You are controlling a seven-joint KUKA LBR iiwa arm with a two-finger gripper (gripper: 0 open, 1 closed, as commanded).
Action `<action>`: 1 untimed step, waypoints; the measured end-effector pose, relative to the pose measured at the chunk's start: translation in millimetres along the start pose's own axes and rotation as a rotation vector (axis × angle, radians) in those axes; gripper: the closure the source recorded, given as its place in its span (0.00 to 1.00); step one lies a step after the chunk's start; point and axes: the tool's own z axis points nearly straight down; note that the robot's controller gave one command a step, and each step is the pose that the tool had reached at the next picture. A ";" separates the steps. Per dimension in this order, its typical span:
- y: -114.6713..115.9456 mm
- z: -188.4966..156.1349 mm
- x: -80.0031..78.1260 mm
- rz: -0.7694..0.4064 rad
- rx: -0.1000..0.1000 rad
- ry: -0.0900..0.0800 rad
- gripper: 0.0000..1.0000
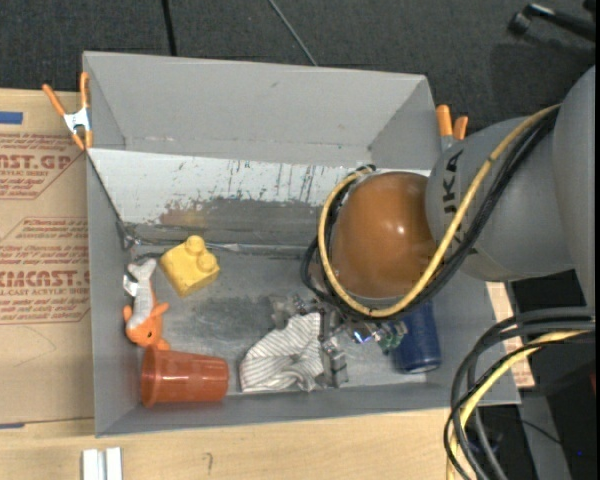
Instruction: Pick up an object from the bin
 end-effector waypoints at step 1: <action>9.7 34.2 0.4 -0.131 -0.001 -0.002 1.00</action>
Offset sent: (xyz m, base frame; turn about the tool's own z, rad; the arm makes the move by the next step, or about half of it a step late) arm 0.0000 0.0000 0.0000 0.0000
